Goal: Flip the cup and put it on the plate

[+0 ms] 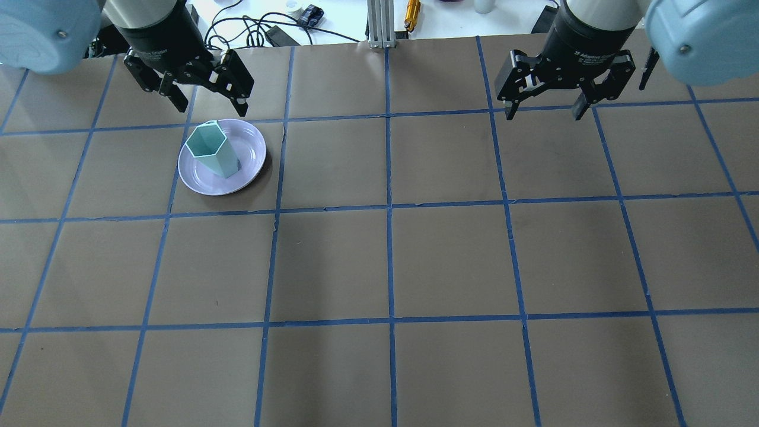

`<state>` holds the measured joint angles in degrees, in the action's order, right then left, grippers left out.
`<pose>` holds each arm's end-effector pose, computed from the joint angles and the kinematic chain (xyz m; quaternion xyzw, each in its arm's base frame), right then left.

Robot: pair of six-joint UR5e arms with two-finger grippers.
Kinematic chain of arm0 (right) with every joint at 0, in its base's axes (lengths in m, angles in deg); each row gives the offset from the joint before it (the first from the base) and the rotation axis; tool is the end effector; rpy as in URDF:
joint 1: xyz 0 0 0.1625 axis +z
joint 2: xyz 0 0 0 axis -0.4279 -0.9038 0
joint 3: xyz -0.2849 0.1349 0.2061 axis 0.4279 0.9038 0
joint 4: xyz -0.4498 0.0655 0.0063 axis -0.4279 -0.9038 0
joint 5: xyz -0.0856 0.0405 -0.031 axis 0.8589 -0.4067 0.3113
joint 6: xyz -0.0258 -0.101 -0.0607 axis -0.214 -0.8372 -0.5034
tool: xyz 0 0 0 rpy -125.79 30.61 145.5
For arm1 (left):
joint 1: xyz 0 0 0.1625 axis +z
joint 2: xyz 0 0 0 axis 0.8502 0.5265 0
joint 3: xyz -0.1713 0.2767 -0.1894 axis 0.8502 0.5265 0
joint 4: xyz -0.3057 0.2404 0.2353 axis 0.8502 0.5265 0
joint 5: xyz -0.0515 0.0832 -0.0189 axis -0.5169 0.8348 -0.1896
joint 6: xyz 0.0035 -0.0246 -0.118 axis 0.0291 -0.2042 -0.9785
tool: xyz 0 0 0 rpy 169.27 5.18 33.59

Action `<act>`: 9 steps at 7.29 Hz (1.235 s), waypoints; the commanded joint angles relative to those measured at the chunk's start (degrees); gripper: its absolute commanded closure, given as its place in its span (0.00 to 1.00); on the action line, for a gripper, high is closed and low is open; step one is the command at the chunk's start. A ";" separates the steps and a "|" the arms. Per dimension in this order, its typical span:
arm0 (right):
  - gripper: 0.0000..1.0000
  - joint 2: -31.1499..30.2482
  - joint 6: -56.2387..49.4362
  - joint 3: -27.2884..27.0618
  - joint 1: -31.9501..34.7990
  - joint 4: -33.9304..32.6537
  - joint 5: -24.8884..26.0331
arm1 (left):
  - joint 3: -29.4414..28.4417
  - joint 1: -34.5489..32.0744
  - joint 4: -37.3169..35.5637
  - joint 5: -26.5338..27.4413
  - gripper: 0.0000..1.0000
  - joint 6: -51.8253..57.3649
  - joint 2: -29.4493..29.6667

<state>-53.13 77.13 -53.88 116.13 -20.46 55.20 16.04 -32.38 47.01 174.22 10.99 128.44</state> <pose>0.1470 -0.5598 0.4213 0.0113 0.9995 -0.0131 0.0249 -0.1417 -0.5850 0.4344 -0.0770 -0.9970 -0.0043 0.0093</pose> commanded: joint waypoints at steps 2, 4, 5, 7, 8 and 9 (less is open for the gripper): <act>0.00 0.00 -0.02 0.00 0.00 0.00 0.00 | -0.47 -1.06 7.15 -0.11 0.00 -3.37 -3.74; 0.00 0.00 -0.02 0.00 0.00 0.00 0.00 | 3.38 -1.15 7.17 -0.11 0.00 -5.23 -5.93; 0.00 0.00 -0.02 0.00 0.00 -0.09 0.00 | 5.84 -1.06 6.56 -0.03 0.00 -5.15 -7.51; 0.00 0.00 -0.02 0.00 0.00 0.00 0.00 | 6.05 -1.06 6.38 -0.02 0.00 -5.24 -8.14; 0.00 0.00 -0.02 0.00 0.00 0.00 0.00 | 5.96 -1.06 6.12 -0.02 0.00 -5.24 -8.14; 0.00 0.00 -0.02 0.00 0.00 0.00 0.00 | 5.78 -1.06 6.11 0.24 0.00 -4.98 -8.14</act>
<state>-53.13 77.12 -53.88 116.13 -20.47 55.20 21.93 -33.44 53.23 174.28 5.84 120.36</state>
